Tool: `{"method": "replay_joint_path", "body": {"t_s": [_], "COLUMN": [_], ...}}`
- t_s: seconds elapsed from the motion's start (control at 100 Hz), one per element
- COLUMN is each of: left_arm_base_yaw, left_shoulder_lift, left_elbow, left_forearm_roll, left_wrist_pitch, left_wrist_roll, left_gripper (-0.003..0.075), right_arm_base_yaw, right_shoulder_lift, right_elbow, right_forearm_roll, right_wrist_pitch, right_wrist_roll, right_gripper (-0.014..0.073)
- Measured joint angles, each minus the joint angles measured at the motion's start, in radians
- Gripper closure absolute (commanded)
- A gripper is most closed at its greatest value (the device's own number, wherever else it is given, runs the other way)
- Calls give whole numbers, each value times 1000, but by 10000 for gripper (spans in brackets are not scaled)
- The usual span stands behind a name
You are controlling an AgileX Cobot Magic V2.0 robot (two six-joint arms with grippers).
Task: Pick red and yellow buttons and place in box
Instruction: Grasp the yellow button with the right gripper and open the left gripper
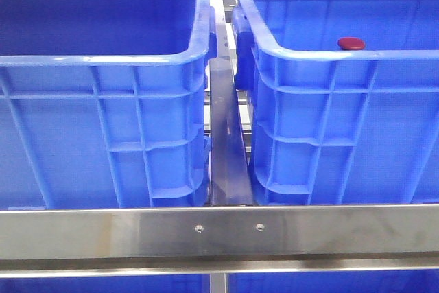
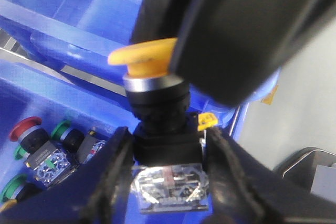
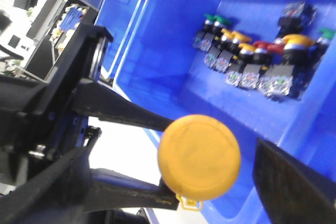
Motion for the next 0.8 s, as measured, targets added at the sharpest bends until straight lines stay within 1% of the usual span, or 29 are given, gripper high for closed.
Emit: {"method": "replay_joint_path", "body": {"t_s": [0.08, 0.15, 0.2, 0.27, 0.33, 0.38, 0.43, 0.47, 0.5, 0.52, 0.56, 0.57, 0.59, 0.62, 0.68, 0.8], "left_arm_base_yaw": [0, 0, 0, 0, 0, 0, 0, 0, 0, 0, 0, 0, 0, 0, 0, 0], "left_shoulder_lift": [0, 0, 0, 0, 0, 0, 0, 0, 0, 0, 0, 0, 0, 0, 0, -2], "left_elbow": [0, 0, 0, 0, 0, 0, 0, 0, 0, 0, 0, 0, 0, 0, 0, 0], "left_forearm_roll": [0, 0, 0, 0, 0, -1, -5, -5, -5, -5, -5, -5, -5, -5, -1, 7], "left_wrist_pitch": [0, 0, 0, 0, 8, 17, 24, 26, 28, 28, 31, 33, 33, 39, 41, 49], "left_wrist_roll": [0, 0, 0, 0, 0, 0, 0, 0, 0, 0, 0, 0, 0, 0, 0, 0], "left_gripper": [658, 657, 656, 652, 630, 587, 519, 440, 363, 330, 220, 220, 168, 127, 88, 99], "right_arm_base_yaw": [2, 2, 2, 2, 2, 2, 2, 2, 2, 2, 2, 2, 2, 2, 2, 2], "right_shoulder_lift": [11, 16, 17, 17, 17, 17, 20, 21, 21, 22, 22, 22, 22, 22, 22, 22], "right_elbow": [0, 0, 0, 0, 0, 0, 0, 0, 0, 0, 0, 0, 0, 0, 0, 0], "right_forearm_roll": [2, 3, 3, 4, 6, 4, -1, -3, -4, -4, -4, -4, -4, -2, -2, -2], "right_wrist_pitch": [-1, -1, -1, -1, -1, -2, -2, -2, -2, -2, -2, -2, 0, 0, 4, 4], "right_wrist_roll": [0, 0, 2, 2, 2, 2, 2, 2, 2, 2, 2, 2, 2, 2, 2, 2], "right_gripper": [-43, 3, 60, 169, 246, 312, 347, 366, 372, 371, 371, 371, 371, 371, 371, 371]}}
